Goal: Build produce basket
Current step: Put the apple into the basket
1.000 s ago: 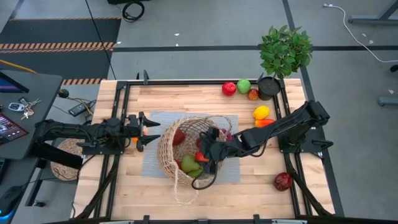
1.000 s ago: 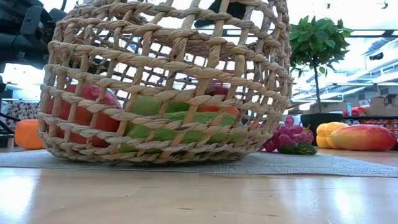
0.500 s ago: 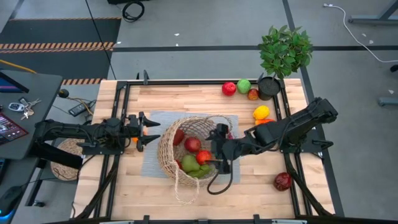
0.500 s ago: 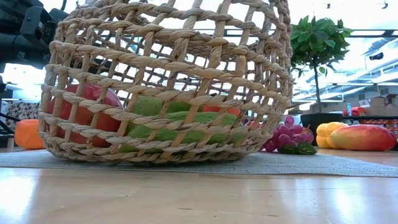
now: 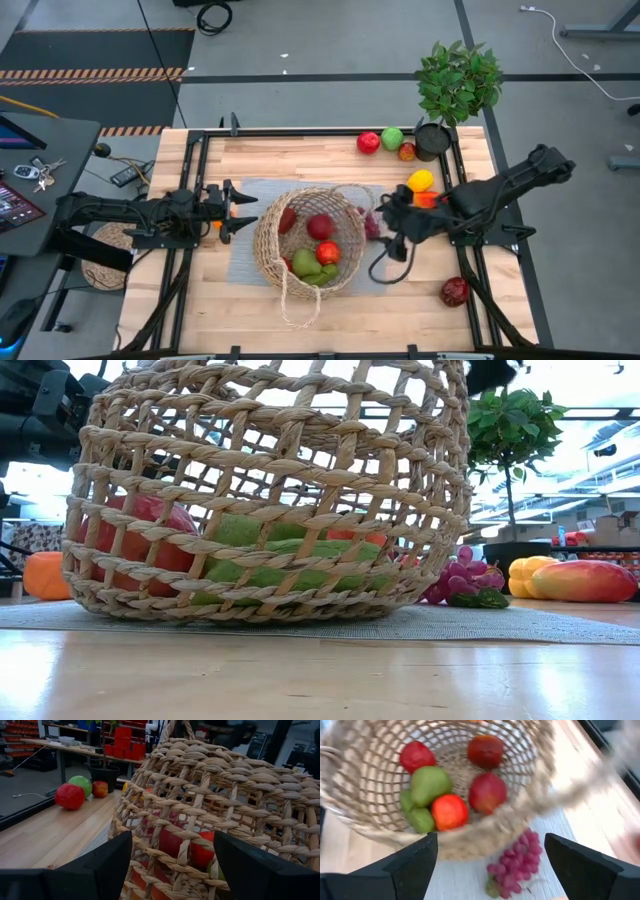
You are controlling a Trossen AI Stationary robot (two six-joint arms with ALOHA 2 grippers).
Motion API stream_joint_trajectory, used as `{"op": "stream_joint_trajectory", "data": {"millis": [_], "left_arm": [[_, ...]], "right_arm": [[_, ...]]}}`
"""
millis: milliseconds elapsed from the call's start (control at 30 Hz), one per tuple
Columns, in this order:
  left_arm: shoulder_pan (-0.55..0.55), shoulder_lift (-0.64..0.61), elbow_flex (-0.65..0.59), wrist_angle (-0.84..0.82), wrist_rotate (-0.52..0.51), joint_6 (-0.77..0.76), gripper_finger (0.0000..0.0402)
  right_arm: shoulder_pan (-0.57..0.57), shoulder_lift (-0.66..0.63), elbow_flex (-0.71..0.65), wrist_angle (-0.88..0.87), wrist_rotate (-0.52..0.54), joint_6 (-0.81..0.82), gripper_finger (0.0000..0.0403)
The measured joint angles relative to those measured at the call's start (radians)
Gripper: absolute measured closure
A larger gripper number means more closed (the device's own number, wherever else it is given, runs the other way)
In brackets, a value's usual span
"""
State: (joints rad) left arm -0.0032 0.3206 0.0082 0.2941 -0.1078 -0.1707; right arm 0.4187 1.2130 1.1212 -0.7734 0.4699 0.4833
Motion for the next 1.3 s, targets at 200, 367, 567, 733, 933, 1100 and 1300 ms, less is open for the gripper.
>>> {"op": "stream_joint_trajectory", "data": {"millis": [200, 367, 567, 733, 933, 1100, 1300], "left_arm": [[0.000, 0.000, 0.000, 0.000, 0.000, 0.000, 0.0115], [0.000, 0.000, 0.000, 0.000, 0.000, 0.000, 0.0115], [0.000, 0.000, 0.000, 0.001, 0.000, 0.000, 0.0115], [0.000, 0.000, 0.000, 0.000, 0.000, 0.000, 0.0115], [0.000, 0.000, 0.000, 0.001, 0.000, 0.000, 0.0115], [0.000, 0.000, 0.000, 0.000, 0.000, 0.000, 0.0115], [0.000, 0.000, 0.000, 0.001, 0.000, 0.000, 0.0115]], "right_arm": [[-0.052, -0.168, -0.221, 0.100, 0.009, 0.038, 0.0034], [-0.149, -0.241, -0.344, 0.171, 0.009, 0.016, 0.0034], [-0.331, -0.249, -0.405, 0.277, -0.068, -0.083, 0.0038], [-0.495, -0.216, -0.408, 0.389, -0.195, -0.203, 0.0046], [-0.671, -0.164, -0.408, 0.498, -0.317, -0.328, 0.0054], [-0.786, -0.118, -0.408, 0.595, -0.332, -0.350, 0.0054], [-0.891, -0.023, -0.408, 0.636, -0.319, -0.350, 0.0055]]}}
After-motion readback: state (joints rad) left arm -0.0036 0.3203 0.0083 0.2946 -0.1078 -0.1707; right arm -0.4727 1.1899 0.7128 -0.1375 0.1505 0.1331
